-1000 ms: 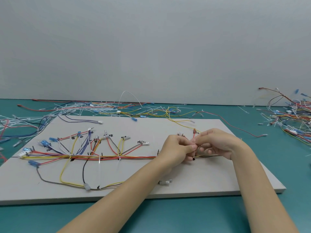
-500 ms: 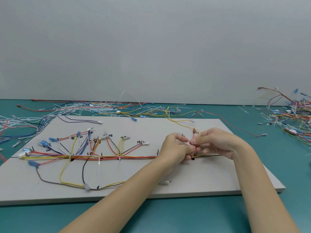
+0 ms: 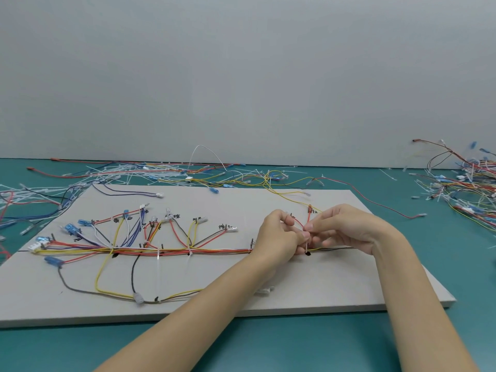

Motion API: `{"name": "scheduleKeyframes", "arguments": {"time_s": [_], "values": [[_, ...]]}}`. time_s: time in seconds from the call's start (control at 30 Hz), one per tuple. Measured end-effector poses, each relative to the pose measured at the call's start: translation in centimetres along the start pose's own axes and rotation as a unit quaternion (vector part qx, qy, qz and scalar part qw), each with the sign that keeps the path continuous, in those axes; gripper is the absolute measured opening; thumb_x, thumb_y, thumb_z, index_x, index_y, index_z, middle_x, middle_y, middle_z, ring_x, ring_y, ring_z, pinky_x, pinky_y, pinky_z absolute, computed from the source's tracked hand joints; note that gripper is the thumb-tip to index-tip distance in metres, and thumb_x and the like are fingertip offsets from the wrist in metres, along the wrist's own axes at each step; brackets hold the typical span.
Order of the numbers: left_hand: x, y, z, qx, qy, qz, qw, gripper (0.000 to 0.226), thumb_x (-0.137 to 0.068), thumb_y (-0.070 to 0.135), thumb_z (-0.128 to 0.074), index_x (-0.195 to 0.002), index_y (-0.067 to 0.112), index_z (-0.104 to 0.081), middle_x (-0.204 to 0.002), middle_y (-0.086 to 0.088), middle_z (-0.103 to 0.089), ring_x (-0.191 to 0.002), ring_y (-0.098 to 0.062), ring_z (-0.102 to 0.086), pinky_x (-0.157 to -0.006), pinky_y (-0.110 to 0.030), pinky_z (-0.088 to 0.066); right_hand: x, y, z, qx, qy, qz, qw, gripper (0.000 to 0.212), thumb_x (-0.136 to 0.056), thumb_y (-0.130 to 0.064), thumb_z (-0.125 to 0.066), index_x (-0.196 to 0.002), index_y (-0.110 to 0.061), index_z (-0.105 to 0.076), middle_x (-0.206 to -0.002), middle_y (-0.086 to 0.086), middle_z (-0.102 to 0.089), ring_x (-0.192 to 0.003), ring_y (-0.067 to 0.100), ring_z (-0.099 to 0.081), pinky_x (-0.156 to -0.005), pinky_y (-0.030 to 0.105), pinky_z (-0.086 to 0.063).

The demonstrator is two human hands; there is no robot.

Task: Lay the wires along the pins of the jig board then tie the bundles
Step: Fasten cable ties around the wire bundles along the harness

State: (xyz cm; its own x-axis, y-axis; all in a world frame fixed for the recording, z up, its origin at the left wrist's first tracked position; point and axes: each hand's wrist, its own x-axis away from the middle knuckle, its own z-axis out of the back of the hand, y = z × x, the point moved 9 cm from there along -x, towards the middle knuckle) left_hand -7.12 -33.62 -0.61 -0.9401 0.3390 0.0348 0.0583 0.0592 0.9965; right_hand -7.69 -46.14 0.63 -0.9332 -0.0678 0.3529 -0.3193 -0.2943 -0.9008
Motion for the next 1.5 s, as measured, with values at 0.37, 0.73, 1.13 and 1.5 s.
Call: {"name": "scheduleKeyframes", "arguments": {"time_s": [0.37,0.73,1.13,1.5], "values": [[-0.1,0.0,-0.1,0.007,-0.008,0.001,1.0,0.036,-0.088,-0.009,-0.061,-0.082,0.015,-0.035,-0.069,-0.008,-0.059,-0.055,-0.012,-0.059,-0.047,-0.016,-0.048,0.0,-0.1,-0.2,-0.008,0.007,-0.003,1.0,0.008,-0.083,-0.006,-0.071,-0.085,0.001,-0.074,-0.078,0.017,-0.071,-0.059,0.013,-0.067,-0.047,0.016,-0.051],[-0.2,-0.2,0.1,-0.002,0.003,0.003,1.0,0.037,-0.087,-0.007,-0.063,-0.081,0.015,-0.034,-0.069,-0.007,-0.058,-0.057,-0.017,-0.058,-0.047,-0.016,-0.049,0.4,-0.3,-0.5,-0.003,-0.003,-0.005,1.0,0.011,-0.084,-0.014,-0.071,-0.086,-0.004,-0.075,-0.085,0.015,-0.072,-0.068,0.015,-0.066,-0.048,0.016,-0.05],[-0.1,-0.3,0.4,-0.004,0.015,-0.011,1.0,0.039,-0.085,-0.006,-0.067,-0.081,0.016,-0.035,-0.069,-0.007,-0.064,-0.054,-0.018,-0.056,-0.056,-0.022,-0.052,0.2,0.3,-0.1,0.024,0.002,-0.021,0.999,0.017,-0.079,-0.015,-0.076,-0.088,-0.003,-0.07,-0.076,0.01,-0.07,-0.059,0.009,-0.064,-0.043,0.014,-0.045],[0.0,-0.4,0.2,0.028,-0.025,0.049,0.998,0.021,-0.083,-0.002,-0.071,-0.104,-0.002,-0.068,-0.088,-0.017,-0.067,-0.069,-0.017,-0.065,-0.066,-0.017,-0.057,0.6,-1.1,-0.6,0.083,-0.031,0.069,0.994,0.016,-0.083,-0.023,-0.071,-0.072,-0.012,-0.072,-0.078,0.009,-0.071,-0.065,0.009,-0.062,-0.045,0.019,-0.041]]}}
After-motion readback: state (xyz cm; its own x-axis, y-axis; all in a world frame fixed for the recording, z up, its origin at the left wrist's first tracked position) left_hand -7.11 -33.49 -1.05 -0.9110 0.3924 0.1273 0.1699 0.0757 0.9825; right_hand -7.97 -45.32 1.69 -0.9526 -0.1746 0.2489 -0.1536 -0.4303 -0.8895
